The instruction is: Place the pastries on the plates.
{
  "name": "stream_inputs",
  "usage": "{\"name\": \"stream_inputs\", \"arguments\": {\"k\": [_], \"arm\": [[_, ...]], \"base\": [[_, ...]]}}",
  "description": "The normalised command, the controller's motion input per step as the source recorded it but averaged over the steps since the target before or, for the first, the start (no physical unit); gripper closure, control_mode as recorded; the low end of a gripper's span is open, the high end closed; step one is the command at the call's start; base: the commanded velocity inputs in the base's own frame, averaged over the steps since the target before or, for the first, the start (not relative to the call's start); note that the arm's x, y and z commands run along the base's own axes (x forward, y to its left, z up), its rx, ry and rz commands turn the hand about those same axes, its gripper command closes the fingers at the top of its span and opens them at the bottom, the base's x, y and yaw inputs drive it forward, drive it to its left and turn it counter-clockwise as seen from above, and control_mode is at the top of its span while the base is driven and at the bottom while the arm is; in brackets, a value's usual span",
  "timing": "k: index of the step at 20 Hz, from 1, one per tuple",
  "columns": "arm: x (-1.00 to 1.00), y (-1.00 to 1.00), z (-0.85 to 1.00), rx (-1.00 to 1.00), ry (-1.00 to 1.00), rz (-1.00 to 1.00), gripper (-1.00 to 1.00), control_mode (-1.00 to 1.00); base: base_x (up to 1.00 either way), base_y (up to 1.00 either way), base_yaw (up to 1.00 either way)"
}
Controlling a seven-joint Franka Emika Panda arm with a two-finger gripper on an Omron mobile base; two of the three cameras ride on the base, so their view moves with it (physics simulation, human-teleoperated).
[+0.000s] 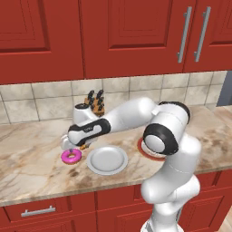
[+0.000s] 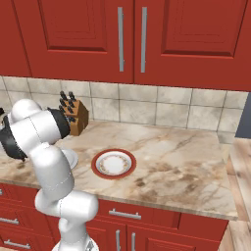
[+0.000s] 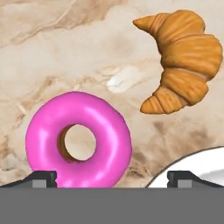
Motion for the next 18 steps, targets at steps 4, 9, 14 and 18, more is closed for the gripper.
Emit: {"name": "stream_inputs", "arguments": {"k": [4,9,14,18], "arm": [[0.14,0.0,-0.36,0.0,0.01,0.0,-1.0,-1.0],[0.12,0.05,-0.3,0.0,0.0,0.0,-1.0,-1.0],[0.03,0.05,-0.14,-0.01,0.0,0.0,1.0,-1.0],[0.0,0.02,-0.09,-0.05,0.01,0.0,1.0,-1.0]], "base": [[0.0,0.0,0.0],[0.0,0.0,0.0],[0.0,0.0,0.0],[0.0,0.0,0.0]]}}
